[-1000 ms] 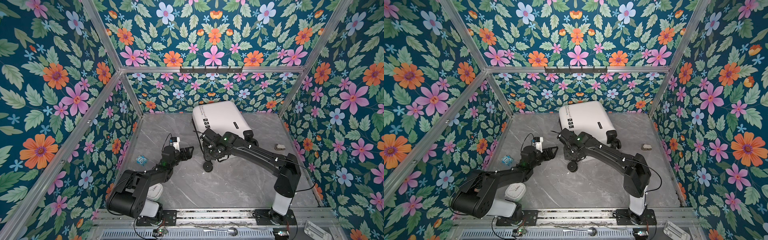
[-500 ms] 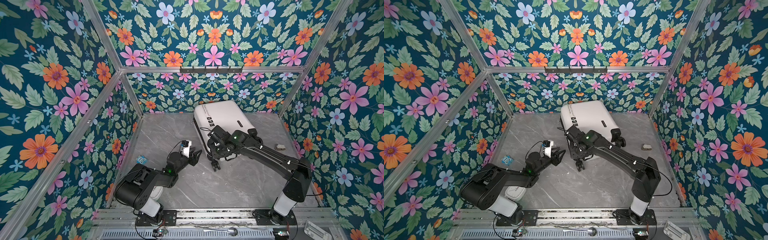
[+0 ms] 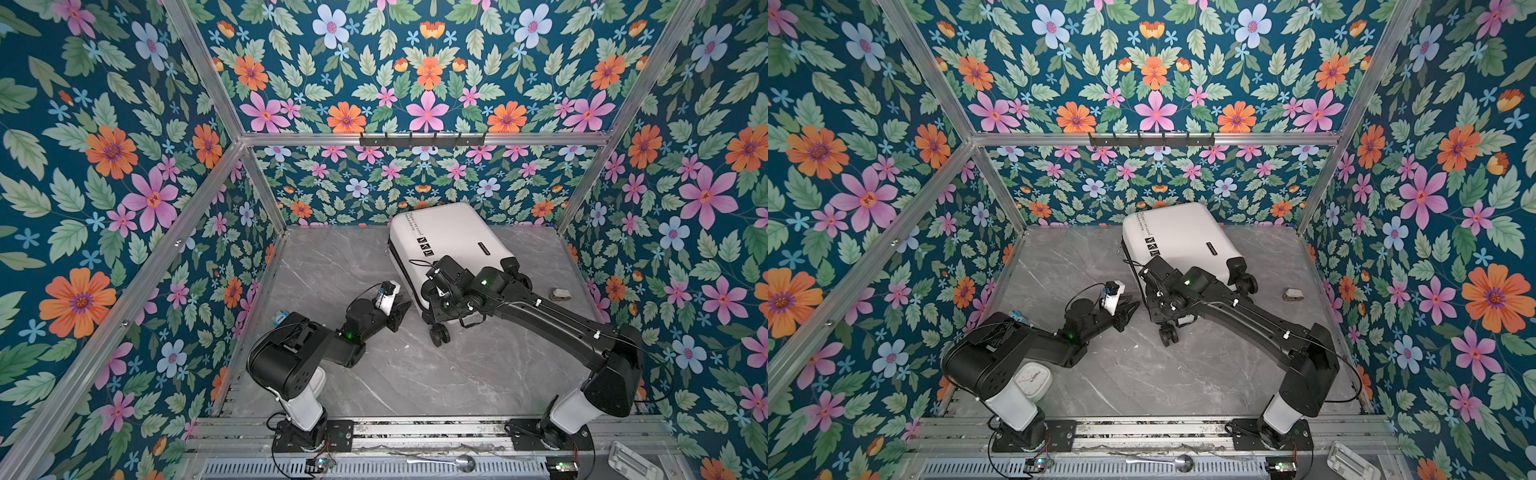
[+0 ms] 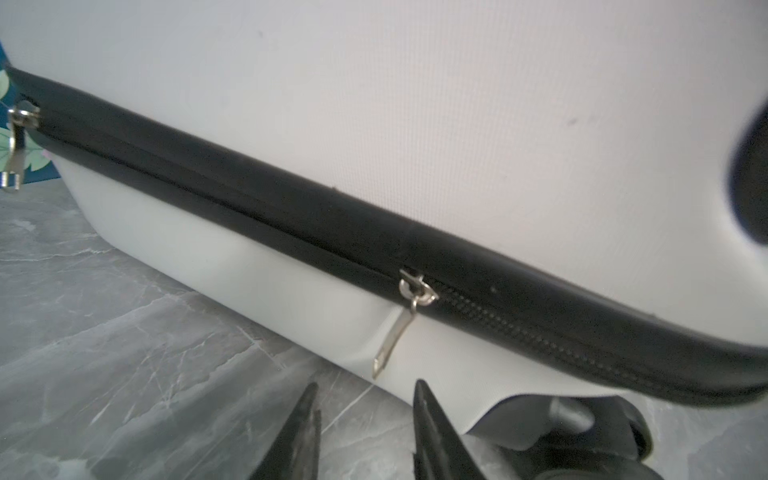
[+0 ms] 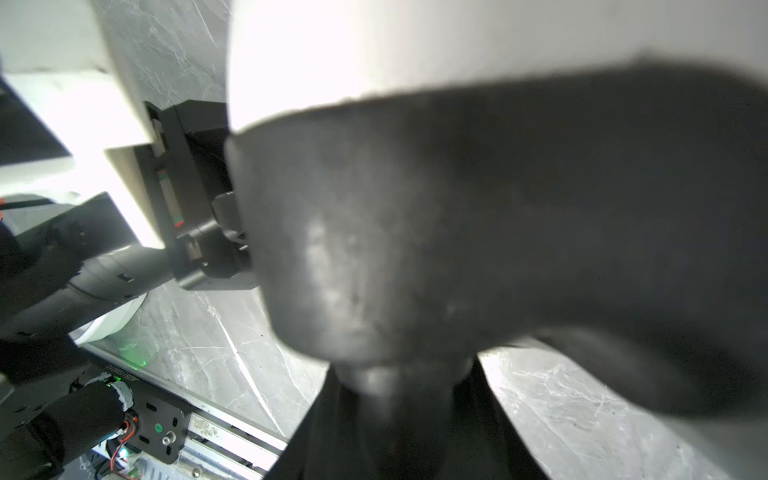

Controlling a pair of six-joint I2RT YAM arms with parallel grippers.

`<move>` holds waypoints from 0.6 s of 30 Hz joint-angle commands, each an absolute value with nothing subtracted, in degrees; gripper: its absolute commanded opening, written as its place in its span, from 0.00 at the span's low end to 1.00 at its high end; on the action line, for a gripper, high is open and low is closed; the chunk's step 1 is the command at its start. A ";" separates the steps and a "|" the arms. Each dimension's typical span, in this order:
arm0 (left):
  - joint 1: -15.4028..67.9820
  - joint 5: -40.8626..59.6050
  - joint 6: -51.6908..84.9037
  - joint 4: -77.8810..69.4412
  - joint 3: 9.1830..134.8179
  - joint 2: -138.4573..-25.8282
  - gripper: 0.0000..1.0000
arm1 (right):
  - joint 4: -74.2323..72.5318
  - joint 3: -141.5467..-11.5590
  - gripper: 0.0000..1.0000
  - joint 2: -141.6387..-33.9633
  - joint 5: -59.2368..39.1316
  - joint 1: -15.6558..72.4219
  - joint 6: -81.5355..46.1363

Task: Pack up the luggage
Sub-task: 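Lower the left gripper onto the silver zipper pull and pinch it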

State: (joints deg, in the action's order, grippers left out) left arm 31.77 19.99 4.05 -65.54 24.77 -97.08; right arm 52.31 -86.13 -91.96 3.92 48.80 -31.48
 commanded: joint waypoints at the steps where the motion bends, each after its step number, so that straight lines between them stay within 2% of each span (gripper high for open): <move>1: 32.28 21.97 1.66 -64.99 26.25 -97.51 0.37 | 48.82 -86.37 0.05 -91.03 5.01 48.86 -33.22; 11: 32.87 20.62 -0.08 -64.64 27.90 -100.31 0.38 | 49.21 -86.42 0.04 -91.23 4.66 48.88 -33.38; 18: 32.87 19.86 -1.43 -63.99 29.59 -100.96 0.33 | 49.30 -86.48 0.03 -91.33 4.31 48.83 -33.40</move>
State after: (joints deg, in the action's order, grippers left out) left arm 32.93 20.16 -0.14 -63.83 28.93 -100.86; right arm 52.07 -85.84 -91.96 3.36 48.77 -31.51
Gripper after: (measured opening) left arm 0.332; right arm 0.405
